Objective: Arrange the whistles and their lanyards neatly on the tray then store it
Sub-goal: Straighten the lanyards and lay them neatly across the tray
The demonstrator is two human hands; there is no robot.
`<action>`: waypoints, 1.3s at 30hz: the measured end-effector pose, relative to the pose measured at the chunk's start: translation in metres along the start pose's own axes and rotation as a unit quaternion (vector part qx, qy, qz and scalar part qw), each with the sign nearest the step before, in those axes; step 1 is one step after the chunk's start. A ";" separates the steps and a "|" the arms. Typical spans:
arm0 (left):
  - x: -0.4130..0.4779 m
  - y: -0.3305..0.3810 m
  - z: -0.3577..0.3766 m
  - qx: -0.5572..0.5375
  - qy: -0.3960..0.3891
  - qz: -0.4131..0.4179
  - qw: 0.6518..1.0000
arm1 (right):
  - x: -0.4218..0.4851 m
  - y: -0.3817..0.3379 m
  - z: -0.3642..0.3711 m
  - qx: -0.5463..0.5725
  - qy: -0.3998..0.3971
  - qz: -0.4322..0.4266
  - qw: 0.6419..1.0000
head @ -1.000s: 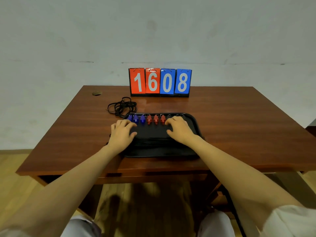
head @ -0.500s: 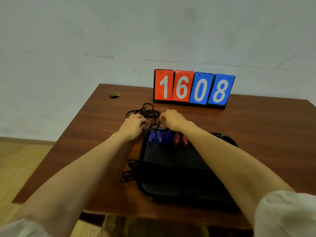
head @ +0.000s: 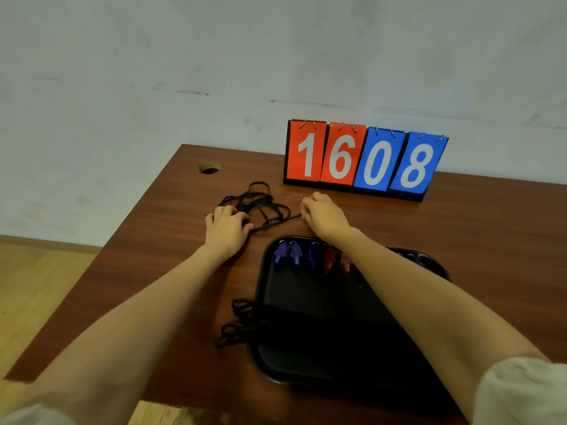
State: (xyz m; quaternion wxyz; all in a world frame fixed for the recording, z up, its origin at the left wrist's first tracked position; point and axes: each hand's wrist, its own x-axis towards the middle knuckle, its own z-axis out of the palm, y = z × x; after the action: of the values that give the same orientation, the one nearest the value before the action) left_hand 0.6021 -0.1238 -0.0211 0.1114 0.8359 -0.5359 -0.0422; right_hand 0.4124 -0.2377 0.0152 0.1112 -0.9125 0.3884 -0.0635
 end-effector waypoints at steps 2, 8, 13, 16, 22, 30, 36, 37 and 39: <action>-0.002 0.011 -0.008 -0.005 0.060 -0.004 0.998 | -0.003 -0.004 -0.012 0.045 0.068 -0.010 0.997; -0.010 0.081 -0.064 -0.141 0.088 0.122 0.978 | -0.020 -0.031 -0.070 0.097 0.139 -0.054 0.984; -0.018 0.099 -0.093 -0.182 0.091 0.103 0.974 | -0.040 -0.038 -0.128 0.095 0.256 -0.013 0.962; -0.025 0.084 -0.102 -0.105 0.067 0.087 0.988 | -0.054 -0.022 -0.167 0.112 0.316 0.032 0.942; -0.040 0.075 -0.128 -0.168 0.054 0.071 0.982 | -0.090 0.009 -0.222 0.159 0.373 0.117 0.907; -0.061 0.089 -0.173 -0.228 0.108 0.093 0.963 | -0.140 0.037 -0.240 0.146 0.366 0.169 0.903; -0.091 0.088 -0.183 -0.176 0.056 0.167 0.969 | -0.179 0.065 -0.227 0.092 0.321 0.197 0.922; -0.097 0.088 -0.182 -0.148 0.036 0.189 0.970 | -0.185 0.069 -0.224 0.082 0.312 0.201 0.925; -0.108 0.091 -0.178 -0.105 0.009 0.222 0.969 | -0.196 0.077 -0.217 0.068 0.295 0.209 0.930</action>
State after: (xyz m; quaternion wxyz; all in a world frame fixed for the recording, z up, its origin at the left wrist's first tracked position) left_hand 0.5094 -0.0371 0.1675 0.2096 0.6803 -0.6994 -0.0649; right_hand 0.1796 -0.1815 0.2001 0.0640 -0.7411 0.5803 -0.3314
